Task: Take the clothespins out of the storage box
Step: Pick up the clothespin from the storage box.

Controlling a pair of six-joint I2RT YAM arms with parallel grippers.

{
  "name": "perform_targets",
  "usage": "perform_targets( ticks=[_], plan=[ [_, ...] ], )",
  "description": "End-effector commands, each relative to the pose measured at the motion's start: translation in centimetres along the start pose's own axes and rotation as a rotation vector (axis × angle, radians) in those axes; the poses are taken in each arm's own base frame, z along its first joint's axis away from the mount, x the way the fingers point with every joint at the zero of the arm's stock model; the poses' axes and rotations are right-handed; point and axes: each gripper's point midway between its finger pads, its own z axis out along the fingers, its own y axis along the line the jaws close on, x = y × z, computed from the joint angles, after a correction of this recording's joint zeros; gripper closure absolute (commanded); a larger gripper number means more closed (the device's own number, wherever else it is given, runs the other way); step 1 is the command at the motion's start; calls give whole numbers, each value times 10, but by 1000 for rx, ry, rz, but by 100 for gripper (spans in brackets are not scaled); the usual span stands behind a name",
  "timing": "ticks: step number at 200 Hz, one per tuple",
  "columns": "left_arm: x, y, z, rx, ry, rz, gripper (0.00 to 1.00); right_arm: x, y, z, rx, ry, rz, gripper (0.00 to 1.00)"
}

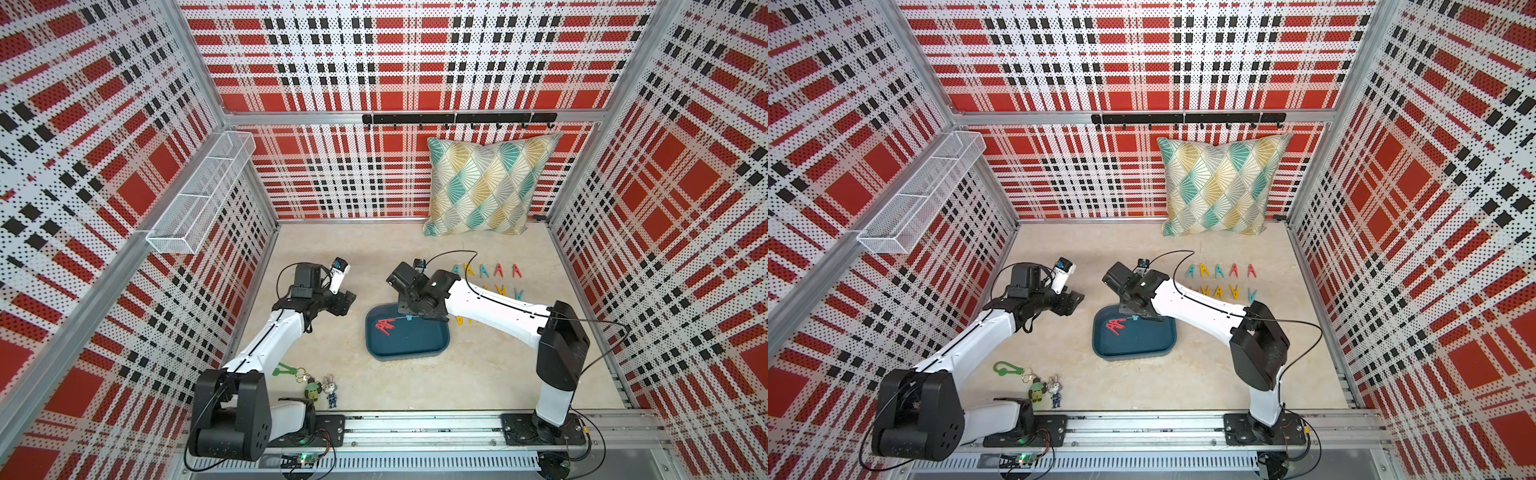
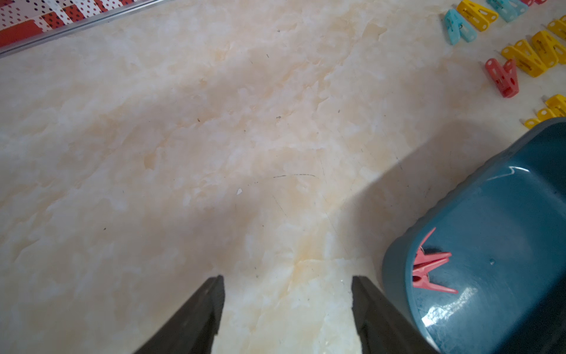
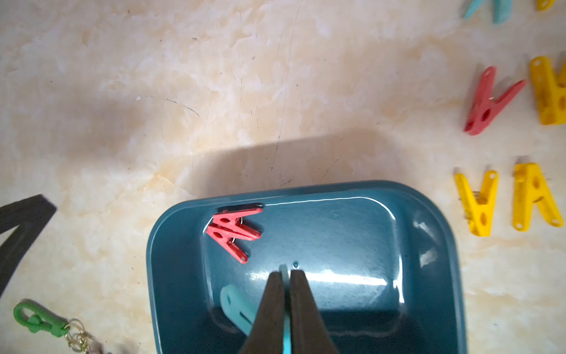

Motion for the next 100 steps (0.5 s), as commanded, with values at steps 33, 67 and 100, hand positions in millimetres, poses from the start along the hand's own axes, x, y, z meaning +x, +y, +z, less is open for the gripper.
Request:
perform_targets(
  ticks=[33,67,100],
  plan=[
    [5,7,3,-21,12,-3,29,-32,-101,-41,132,-49,19,100],
    [7,9,3,-24,15,-8,29,-32,-170,-39,188,-5,93,100],
    [6,9,3,-28,15,-6,29,-17,-220,-15,277,95,88,100]
  ],
)
